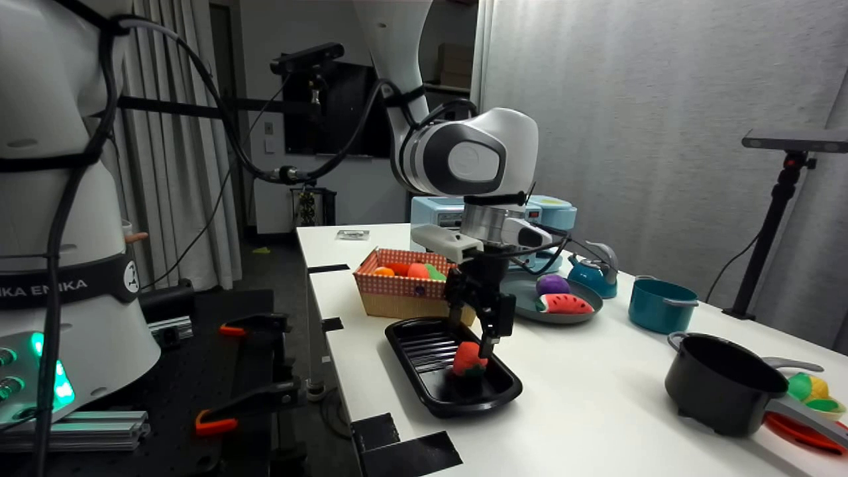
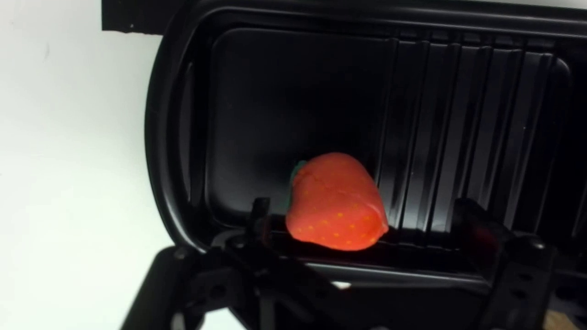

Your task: Put the plush toy on the tray in the box

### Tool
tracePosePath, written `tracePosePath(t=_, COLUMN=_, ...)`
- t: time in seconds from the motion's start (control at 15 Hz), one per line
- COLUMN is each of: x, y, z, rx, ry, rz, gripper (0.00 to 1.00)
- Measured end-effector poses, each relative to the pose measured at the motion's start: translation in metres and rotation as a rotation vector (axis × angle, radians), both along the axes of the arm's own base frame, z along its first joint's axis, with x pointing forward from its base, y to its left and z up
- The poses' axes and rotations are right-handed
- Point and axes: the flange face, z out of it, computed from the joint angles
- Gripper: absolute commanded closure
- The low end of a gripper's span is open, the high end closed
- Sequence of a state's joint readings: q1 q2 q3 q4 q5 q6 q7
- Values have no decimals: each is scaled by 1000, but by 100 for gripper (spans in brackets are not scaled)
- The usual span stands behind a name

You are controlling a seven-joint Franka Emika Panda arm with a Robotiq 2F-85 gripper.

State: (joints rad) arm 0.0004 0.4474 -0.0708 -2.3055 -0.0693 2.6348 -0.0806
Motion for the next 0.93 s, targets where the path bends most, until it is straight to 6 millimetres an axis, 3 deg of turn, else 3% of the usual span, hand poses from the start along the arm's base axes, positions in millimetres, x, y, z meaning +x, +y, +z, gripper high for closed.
tracePosePath(t=0.53, x=1, y=0, z=-12, rx=-3, ry=-2, rz=-21, gripper=0)
tracePosePath(t=0.6, x=1, y=0, z=-14, rx=-4, ry=-7, rz=-22, gripper=20)
tracePosePath(t=0.93, x=1, y=0, z=-20, rx=-4, ry=-16, rz=-25, gripper=58)
